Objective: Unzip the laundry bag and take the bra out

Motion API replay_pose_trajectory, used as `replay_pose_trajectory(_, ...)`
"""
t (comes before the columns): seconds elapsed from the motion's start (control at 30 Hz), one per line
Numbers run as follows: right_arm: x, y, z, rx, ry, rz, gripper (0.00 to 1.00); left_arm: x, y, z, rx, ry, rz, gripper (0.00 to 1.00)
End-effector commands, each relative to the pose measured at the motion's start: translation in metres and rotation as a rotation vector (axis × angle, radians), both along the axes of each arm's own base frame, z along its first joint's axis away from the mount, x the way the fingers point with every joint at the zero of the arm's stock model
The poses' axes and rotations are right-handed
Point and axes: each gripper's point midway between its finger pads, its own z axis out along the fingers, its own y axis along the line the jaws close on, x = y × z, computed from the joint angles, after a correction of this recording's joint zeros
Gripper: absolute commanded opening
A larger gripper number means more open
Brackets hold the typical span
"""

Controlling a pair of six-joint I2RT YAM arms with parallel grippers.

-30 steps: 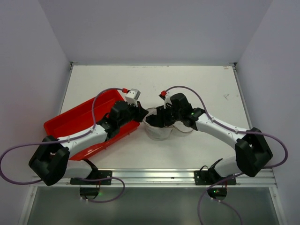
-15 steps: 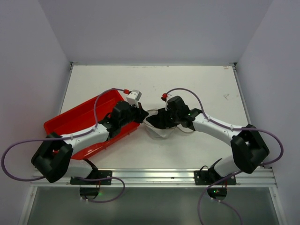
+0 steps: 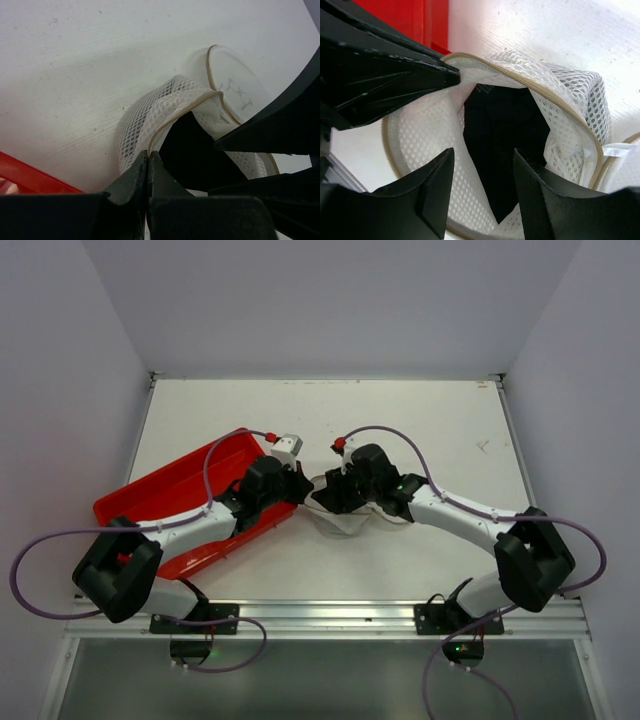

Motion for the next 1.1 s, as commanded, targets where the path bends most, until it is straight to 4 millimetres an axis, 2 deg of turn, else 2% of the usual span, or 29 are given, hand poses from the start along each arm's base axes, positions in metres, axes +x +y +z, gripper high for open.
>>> replay_pose_trajectory(0.0,0.012,0.009,-0.003,-0.011,-0.049,0.016,0.54,0.013,0.000,0.017,-0.019,-0.035,0.040,0.00)
replay_pose_trajectory(0.1,0.022,0.003,-0.012,-0.054,-0.092,-0.013,0.59,0.016,0.005,0.017,-0.007,-0.044,0.068,0.00)
replay_pose_trajectory(0.23,0.030,0.008,-0.021,-0.093,-0.080,-0.002,0.60,0.016,0.003,0.016,-0.012,-0.042,0.062,0.00)
replay_pose_trajectory(0.37,0.030,0.009,-0.043,-0.192,-0.085,-0.008,0.64,0.016,0.005,0.017,-0.007,-0.043,0.068,0.00)
replay_pose_trajectory(0.57,0.030,0.009,-0.062,-0.258,-0.103,-0.044,0.67,0.015,0.004,0.018,-0.015,-0.042,0.064,0.00)
replay_pose_trajectory(0.67,0.030,0.007,-0.072,-0.292,-0.105,-0.067,0.58,0.015,0.004,0.018,-0.013,-0.040,0.065,0.00)
replay_pose_trajectory(0.7,0.030,0.004,-0.076,-0.304,-0.104,-0.082,0.44,0.015,0.005,0.018,-0.011,-0.042,0.067,0.00)
replay_pose_trajectory(0.77,0.030,0.002,-0.076,-0.305,-0.110,-0.098,0.28,0.015,0.005,0.018,-0.011,-0.041,0.069,0.00)
replay_pose_trajectory(0.8,0.030,0.001,-0.076,-0.304,-0.110,-0.105,0.15,0.015,0.005,0.018,-0.011,-0.042,0.070,0.00)
replay_pose_trajectory(0.9,0.031,0.001,-0.069,-0.292,-0.121,-0.109,0.00,0.015,0.005,0.018,-0.011,-0.041,0.069,0.00)
replay_pose_trajectory(1.03,0.032,0.011,-0.041,-0.226,-0.149,-0.087,0.00,0.015,0.005,0.019,-0.010,-0.044,0.066,0.00)
replay_pose_trajectory(1.07,0.031,0.015,-0.027,-0.194,-0.165,-0.077,0.00,0.015,0.005,0.018,-0.007,-0.045,0.066,0.00)
